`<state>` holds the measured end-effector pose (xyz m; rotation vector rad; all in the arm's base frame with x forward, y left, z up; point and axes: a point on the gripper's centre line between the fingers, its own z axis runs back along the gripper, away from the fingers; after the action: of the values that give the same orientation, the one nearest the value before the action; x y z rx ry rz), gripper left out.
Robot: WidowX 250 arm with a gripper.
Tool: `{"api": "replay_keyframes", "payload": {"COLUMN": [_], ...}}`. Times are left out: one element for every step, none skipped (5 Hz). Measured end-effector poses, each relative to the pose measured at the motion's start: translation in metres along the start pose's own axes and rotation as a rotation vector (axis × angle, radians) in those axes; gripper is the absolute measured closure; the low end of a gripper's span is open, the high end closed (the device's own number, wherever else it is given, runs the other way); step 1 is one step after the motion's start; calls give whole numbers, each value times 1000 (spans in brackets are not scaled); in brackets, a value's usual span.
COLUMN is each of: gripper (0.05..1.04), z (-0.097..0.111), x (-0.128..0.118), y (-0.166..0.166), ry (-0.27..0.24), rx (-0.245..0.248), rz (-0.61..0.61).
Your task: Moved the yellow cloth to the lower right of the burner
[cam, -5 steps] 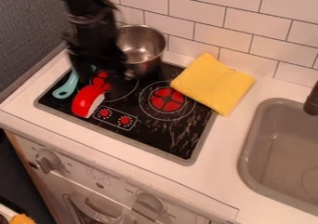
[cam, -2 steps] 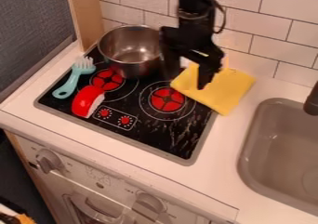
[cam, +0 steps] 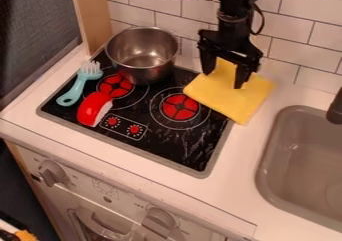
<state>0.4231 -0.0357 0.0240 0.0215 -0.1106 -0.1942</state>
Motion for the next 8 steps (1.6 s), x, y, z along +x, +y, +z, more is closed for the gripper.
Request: {"api": "replay_keyframes", "payload": {"gripper": [83, 83, 84, 84, 84, 84, 84, 84], "z": [-6, -13, -11, -9, -4, 2, 6, 13], "x": [1, -10, -31, -64, -95, -134, -163, -169], "y": [-3, -2, 0, 8, 14, 12, 7, -1], "ry": [1, 9, 32, 55, 69, 71, 72, 58], "rx": [-17, -2, 18, 16, 20, 36, 34, 24], "rz": [0, -4, -13, 4, 10, -13, -18, -26]}}
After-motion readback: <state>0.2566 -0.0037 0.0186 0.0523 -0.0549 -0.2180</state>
